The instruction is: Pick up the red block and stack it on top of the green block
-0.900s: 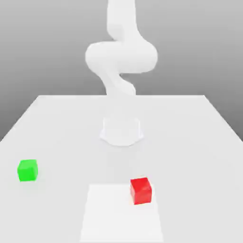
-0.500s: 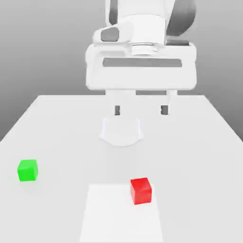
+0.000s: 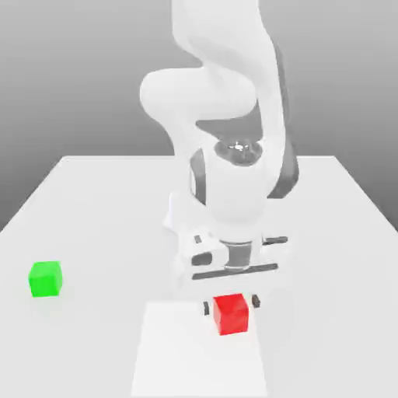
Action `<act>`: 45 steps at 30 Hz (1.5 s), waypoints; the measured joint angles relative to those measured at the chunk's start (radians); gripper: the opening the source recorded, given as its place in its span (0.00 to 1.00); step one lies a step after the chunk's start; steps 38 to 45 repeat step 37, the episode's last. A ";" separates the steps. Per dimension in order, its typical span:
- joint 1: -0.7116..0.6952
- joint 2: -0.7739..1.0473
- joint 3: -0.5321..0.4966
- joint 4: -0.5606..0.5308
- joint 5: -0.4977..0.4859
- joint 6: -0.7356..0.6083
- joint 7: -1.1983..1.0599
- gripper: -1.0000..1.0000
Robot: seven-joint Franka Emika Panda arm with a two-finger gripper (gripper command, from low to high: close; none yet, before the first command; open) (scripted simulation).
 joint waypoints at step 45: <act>-0.649 -0.084 -0.359 0.078 0.187 -0.171 -0.403 1.00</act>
